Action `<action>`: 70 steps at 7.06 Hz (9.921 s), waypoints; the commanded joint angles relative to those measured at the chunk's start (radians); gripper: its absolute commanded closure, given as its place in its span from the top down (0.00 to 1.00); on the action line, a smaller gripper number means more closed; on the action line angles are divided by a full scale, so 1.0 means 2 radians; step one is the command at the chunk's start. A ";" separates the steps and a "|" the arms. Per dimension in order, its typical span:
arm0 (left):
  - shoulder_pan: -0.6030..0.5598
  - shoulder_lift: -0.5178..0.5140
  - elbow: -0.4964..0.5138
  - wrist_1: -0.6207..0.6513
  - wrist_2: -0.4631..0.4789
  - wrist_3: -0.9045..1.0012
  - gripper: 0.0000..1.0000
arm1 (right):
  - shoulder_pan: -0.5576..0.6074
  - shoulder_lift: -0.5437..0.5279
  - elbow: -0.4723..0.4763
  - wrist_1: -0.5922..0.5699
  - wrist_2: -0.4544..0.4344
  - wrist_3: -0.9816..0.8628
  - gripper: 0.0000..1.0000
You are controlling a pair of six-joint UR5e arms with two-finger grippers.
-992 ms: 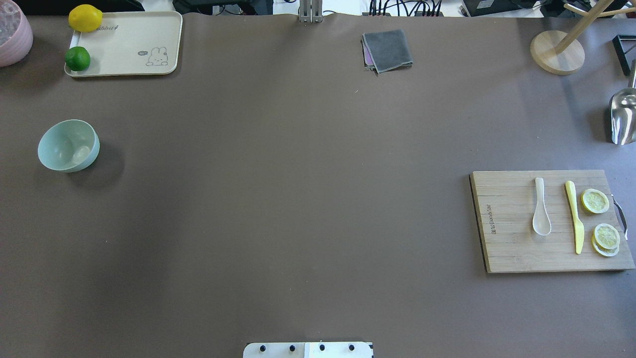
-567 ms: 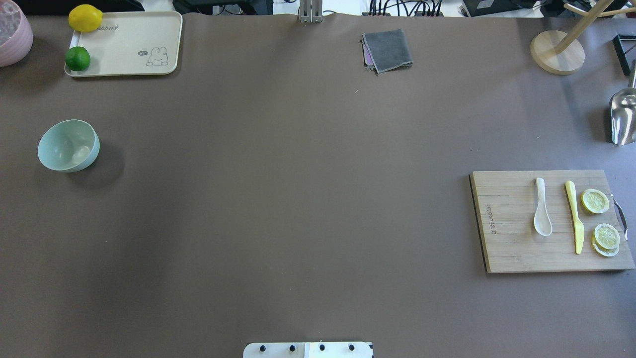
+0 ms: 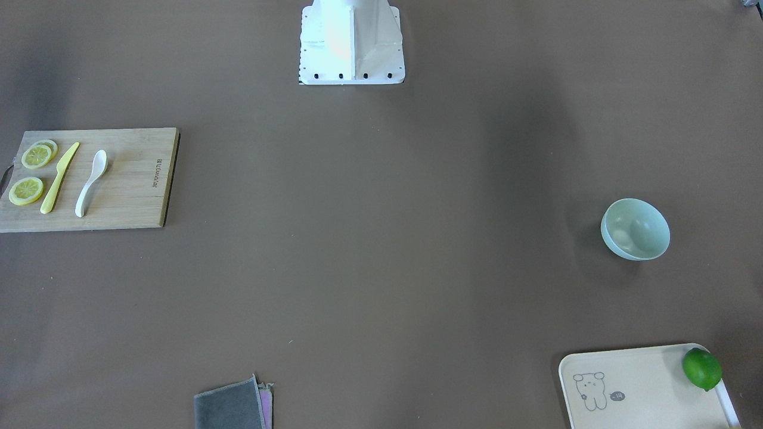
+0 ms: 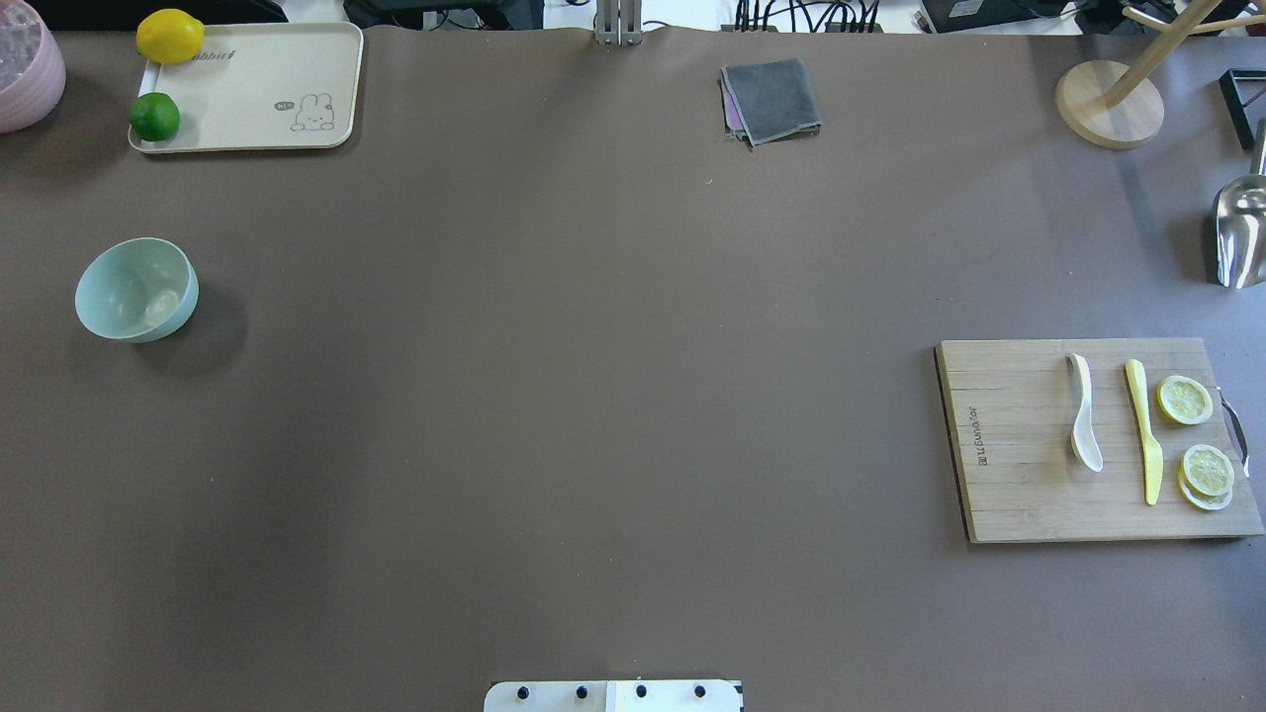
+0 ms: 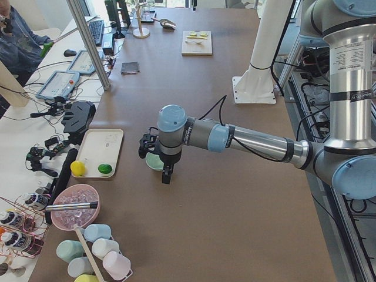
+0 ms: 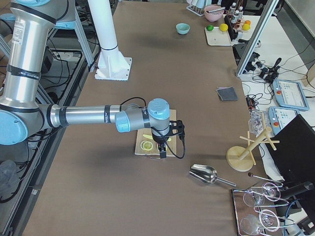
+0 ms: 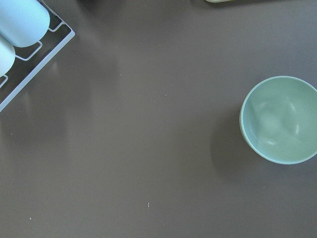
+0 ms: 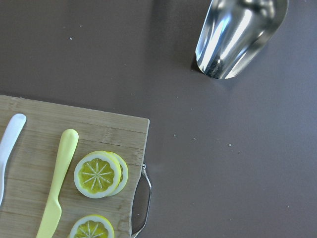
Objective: Place spoon in bowl
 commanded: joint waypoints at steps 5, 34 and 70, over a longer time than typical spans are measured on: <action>-0.008 0.036 -0.021 0.010 0.003 0.055 0.98 | -0.001 0.000 0.001 0.000 0.001 0.002 1.00; 0.192 -0.138 0.258 -0.255 0.036 -0.269 0.10 | -0.018 -0.008 -0.002 0.035 0.077 0.019 1.00; 0.393 -0.227 -0.016 -0.115 0.198 -0.507 0.96 | -0.280 0.243 -0.048 0.042 -0.031 0.449 0.00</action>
